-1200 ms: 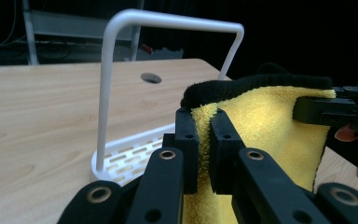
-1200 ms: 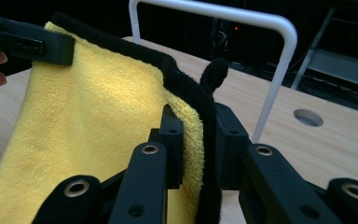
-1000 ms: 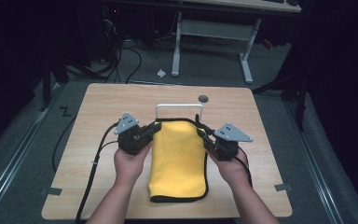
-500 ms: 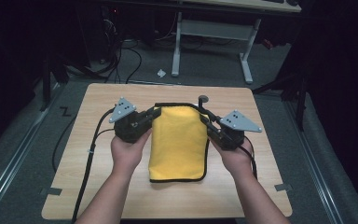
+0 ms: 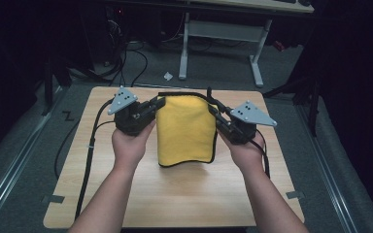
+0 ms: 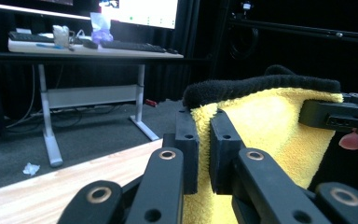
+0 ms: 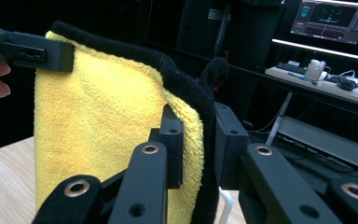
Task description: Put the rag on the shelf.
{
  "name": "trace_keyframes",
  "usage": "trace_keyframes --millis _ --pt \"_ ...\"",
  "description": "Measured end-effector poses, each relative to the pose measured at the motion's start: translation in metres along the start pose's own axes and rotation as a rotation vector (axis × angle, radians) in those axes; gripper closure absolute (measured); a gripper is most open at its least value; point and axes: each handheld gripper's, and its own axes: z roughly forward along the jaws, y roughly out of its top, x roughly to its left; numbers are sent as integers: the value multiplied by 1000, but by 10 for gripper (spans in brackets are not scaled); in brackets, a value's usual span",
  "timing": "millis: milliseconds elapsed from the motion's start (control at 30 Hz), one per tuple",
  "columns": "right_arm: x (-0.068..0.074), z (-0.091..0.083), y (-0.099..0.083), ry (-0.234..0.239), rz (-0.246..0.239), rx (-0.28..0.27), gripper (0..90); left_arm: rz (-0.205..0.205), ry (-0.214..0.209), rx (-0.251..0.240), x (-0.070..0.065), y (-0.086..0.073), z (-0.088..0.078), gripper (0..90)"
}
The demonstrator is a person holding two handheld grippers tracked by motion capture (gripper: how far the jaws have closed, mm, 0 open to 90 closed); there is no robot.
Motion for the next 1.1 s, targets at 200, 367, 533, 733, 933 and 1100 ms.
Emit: trace_keyframes --millis 200,367,533,733,933,1100 --pt "-5 9 6 3 3 1 772 33 13 16 6 5 6 841" --pt "-8 18 8 8 2 11 772 28 32 25 14 6 11 841" --pt "-10 26 5 1 7 22 773 17 33 28 21 3 18 840" --pt "-20 37 13 5 30 33 772 17 54 32 26 10 27 839" --pt "-28 58 15 -3 12 54 772 29 79 66 44 12 47 837" --pt "-38 81 9 -7 -9 106 772 32 91 137 65 6 68 828"
